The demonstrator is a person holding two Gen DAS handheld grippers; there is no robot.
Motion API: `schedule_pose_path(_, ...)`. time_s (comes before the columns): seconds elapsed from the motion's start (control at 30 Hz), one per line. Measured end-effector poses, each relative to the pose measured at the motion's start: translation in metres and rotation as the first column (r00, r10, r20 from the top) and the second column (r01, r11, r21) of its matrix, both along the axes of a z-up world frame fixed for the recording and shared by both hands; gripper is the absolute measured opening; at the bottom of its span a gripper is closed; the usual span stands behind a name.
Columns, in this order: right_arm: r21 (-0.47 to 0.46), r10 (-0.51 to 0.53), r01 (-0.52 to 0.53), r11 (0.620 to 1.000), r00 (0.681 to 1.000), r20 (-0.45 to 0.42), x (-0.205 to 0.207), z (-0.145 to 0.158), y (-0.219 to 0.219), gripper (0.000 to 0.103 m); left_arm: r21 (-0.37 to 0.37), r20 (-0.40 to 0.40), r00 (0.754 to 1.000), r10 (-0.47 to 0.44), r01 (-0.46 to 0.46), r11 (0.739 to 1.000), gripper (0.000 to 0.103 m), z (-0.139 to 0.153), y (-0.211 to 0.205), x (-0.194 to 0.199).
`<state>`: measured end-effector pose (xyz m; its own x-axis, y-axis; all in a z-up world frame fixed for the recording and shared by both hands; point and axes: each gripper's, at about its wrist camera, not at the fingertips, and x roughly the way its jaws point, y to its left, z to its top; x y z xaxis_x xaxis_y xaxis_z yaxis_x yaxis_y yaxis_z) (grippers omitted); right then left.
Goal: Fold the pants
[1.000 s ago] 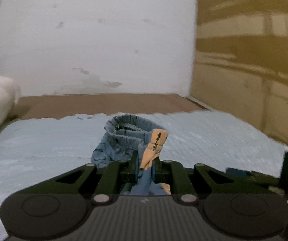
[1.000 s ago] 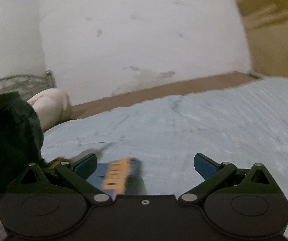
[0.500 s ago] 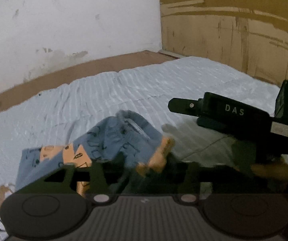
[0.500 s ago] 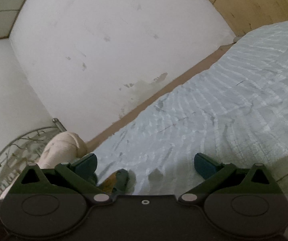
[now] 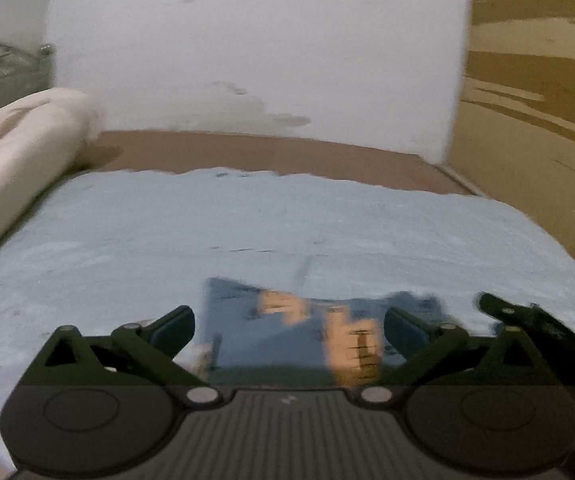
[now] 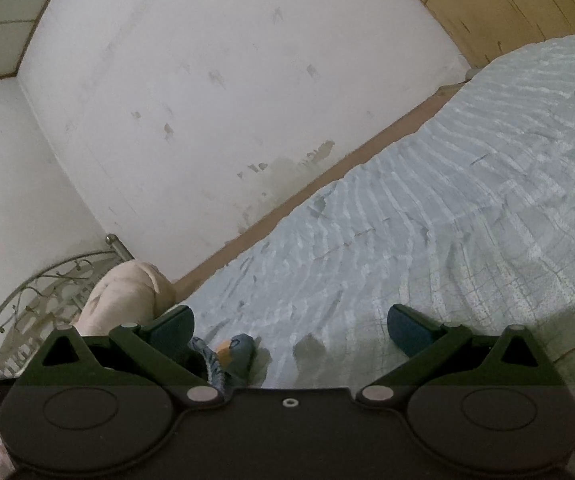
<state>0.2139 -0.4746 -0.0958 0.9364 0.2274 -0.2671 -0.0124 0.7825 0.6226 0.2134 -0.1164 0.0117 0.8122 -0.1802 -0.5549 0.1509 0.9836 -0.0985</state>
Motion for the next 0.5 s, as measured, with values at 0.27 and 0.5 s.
schedule_pose_path(0.27, -0.149, -0.073, 0.055, 0.987, 0.99, -0.117, 0.001, 0.021, 0.027, 0.102, 0.001, -0.16, 0.974, 0.163, -0.165, 0.986, 0.102, -0.045, 0.058, 0.006)
schedule_pose_path(0.5, -0.452, 0.088, -0.089, 0.888, 0.996, -0.024, -0.046, 0.06, 0.113, 0.102, -0.034, -0.199, 0.972, 0.128, -0.137, 0.99, 0.102, -0.072, 0.064, -0.005)
